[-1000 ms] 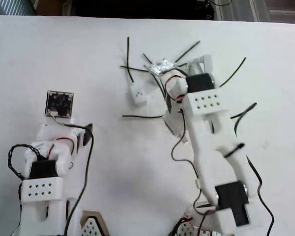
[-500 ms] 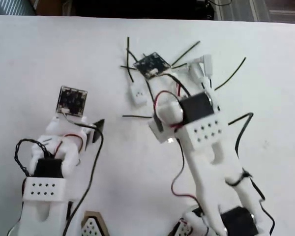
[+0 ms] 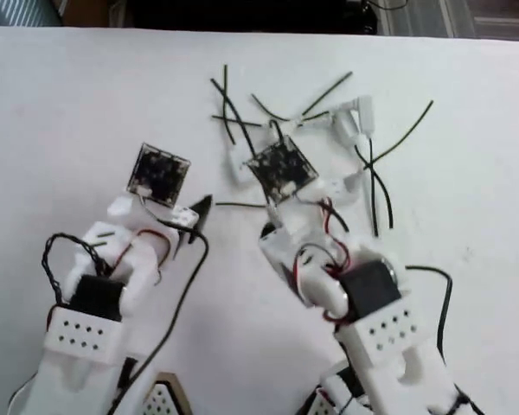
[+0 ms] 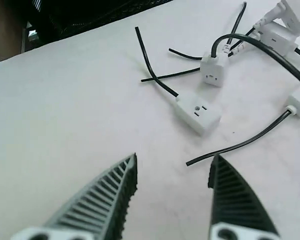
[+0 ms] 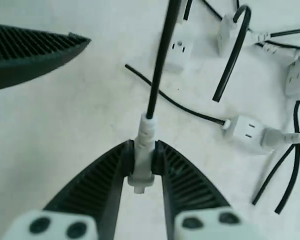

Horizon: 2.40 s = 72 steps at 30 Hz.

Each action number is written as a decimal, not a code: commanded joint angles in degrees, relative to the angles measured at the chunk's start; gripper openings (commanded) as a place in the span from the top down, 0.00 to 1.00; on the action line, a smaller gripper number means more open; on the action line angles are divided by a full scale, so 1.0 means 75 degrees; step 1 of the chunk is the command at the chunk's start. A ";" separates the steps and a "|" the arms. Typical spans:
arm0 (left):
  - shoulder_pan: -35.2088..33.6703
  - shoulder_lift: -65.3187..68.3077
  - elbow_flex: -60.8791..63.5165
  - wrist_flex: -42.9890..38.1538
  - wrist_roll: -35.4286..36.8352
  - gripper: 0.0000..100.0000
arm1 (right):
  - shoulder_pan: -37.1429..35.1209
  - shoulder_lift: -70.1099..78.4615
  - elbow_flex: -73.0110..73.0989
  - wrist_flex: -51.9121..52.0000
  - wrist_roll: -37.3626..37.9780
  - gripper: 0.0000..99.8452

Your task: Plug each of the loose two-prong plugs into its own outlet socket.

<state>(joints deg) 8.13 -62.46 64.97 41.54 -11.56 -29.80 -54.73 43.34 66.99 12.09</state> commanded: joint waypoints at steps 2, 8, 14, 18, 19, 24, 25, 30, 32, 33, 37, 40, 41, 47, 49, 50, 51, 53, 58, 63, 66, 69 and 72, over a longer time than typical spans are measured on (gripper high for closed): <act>0.0381 -0.0147 -0.0422 -0.0188 0.0070 0.77 | -0.0416 -0.1190 0.0668 -0.0733 -0.0059 0.98; 0.0932 -0.0147 -0.0656 -0.0176 0.0035 0.77 | -0.1284 -0.2163 0.1442 -0.1037 -0.0070 0.98; 0.1342 -0.0158 -0.0774 -0.0117 0.0012 0.77 | -0.1366 -0.2303 0.1793 -0.1342 -0.0469 0.98; 0.1729 -0.0158 -0.0797 0.0164 0.0012 0.77 | -0.1436 -0.2303 0.1793 -0.1401 -0.0680 0.98; 0.1799 -0.0158 -0.0821 0.0234 0.0012 0.77 | -0.1459 -0.2303 0.1793 -0.1401 -0.0680 0.98; 0.2010 -0.0158 -0.0961 0.0457 0.0000 0.77 | -0.1459 -0.2245 0.1793 -0.1401 -0.0715 0.98; 0.2034 -0.0158 -0.0961 0.0457 0.0000 0.77 | -0.1459 -0.2245 0.1793 -0.1401 -0.0715 0.98; 0.1858 -0.0147 -0.0903 0.0504 0.0023 0.77 | -0.1389 -0.2245 0.1805 -0.1389 -0.0762 0.98; 0.1553 -0.0135 -0.0938 0.0516 0.0070 0.77 | -0.1272 -0.2245 0.1805 -0.1401 -0.0762 0.98; 0.1377 -0.0123 -0.0949 0.0516 0.0070 0.77 | -0.1119 -0.2245 0.1805 -0.1471 -0.0762 0.98; 0.0592 -0.0088 -0.0961 0.0469 0.0082 0.77 | -0.0006 -0.2233 0.2251 -0.2409 -0.0809 0.98; 0.0217 -0.0088 -0.0961 0.0469 0.0082 0.76 | 0.0791 -0.2233 0.3024 -0.3616 -0.1453 0.98; 0.0111 -0.0076 -0.0961 0.0469 0.0082 0.75 | 0.1026 -0.2233 0.3270 -0.4003 -0.1653 0.98; -0.0029 0.0838 -0.1571 0.0680 0.0481 0.71 | 0.2350 -0.2233 0.4173 -0.5726 -0.2696 0.98; 0.0006 0.1788 -0.2309 0.0879 0.0492 0.71 | 0.2702 -0.2233 0.4349 -0.6031 -0.2930 0.98; 0.0029 0.2315 -0.2743 0.0973 0.0504 0.71 | 0.2842 -0.2256 0.4466 -0.6148 -0.3095 0.98; 0.0029 0.2913 -0.3177 0.1090 0.0527 0.71 | 0.2971 -0.2256 0.4583 -0.6242 -0.3282 0.98; 0.0029 0.4132 -0.4079 0.1242 0.0539 0.70 | 0.3206 -0.2245 0.4771 -0.6464 -0.3505 0.98; 0.0041 0.7191 -0.6201 0.1278 0.0563 0.69 | 0.3522 -0.2292 0.5052 -0.6781 -0.3599 0.98; 0.0041 1.0016 -0.8381 0.1629 0.0903 0.68 | 0.3499 -0.2292 0.5169 -0.6781 -0.3599 0.98; 0.0205 1.1505 -0.9940 0.2274 0.1489 0.68 | 0.3487 -0.2245 0.5169 -0.6781 -0.3575 0.98; 0.0381 1.2818 -1.1593 0.3071 0.1817 0.68 | 0.3323 -0.2245 0.5181 -0.6746 -0.3552 0.98; 0.0440 1.3966 -1.3199 0.3751 0.1981 0.68 | 0.3159 -0.2303 0.5275 -0.6746 -0.3528 0.98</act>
<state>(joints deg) 10.59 36.35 -20.40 65.36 1.80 -5.01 -70.90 82.90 17.41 -14.37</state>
